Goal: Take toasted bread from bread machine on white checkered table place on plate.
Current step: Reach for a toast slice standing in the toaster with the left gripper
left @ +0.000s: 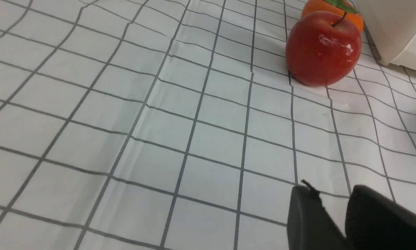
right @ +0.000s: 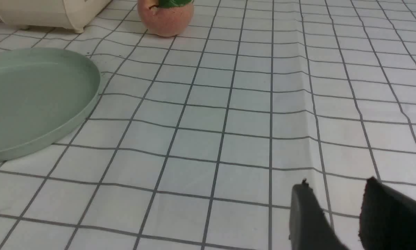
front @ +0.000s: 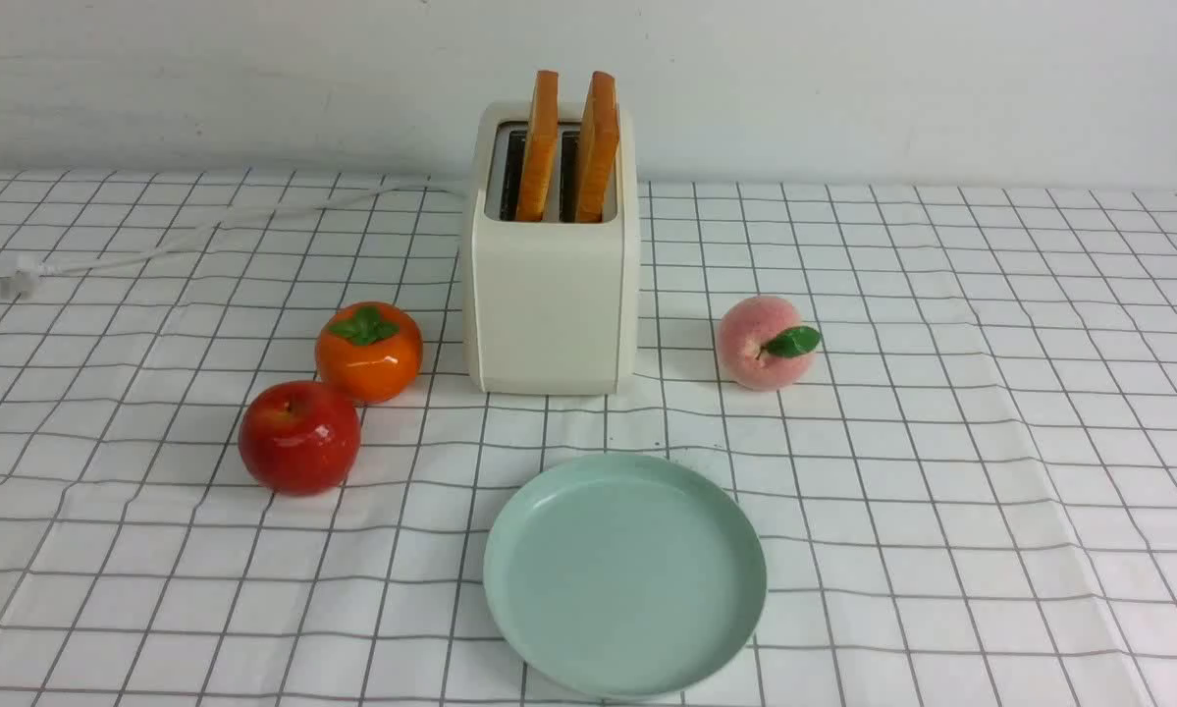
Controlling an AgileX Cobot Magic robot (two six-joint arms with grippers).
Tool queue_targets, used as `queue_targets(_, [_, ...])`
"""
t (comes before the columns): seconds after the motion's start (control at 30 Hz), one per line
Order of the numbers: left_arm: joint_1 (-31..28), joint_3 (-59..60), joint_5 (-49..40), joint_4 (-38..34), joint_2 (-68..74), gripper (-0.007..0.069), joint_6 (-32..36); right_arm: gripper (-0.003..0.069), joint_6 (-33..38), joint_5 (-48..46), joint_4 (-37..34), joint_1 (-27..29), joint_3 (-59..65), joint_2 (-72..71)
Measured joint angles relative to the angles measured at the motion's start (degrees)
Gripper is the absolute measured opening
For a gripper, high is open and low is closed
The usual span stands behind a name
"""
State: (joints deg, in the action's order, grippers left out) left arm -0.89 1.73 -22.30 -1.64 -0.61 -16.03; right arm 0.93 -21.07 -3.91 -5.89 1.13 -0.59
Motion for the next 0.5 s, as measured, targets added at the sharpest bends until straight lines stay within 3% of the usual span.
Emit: queue_targets(0.5, [0.0, 0.0, -0.04, 0.0, 0.0, 0.0187, 0.0, 0.024, 0.0, 0.0, 0.0, 0.0, 0.0, 0.0])
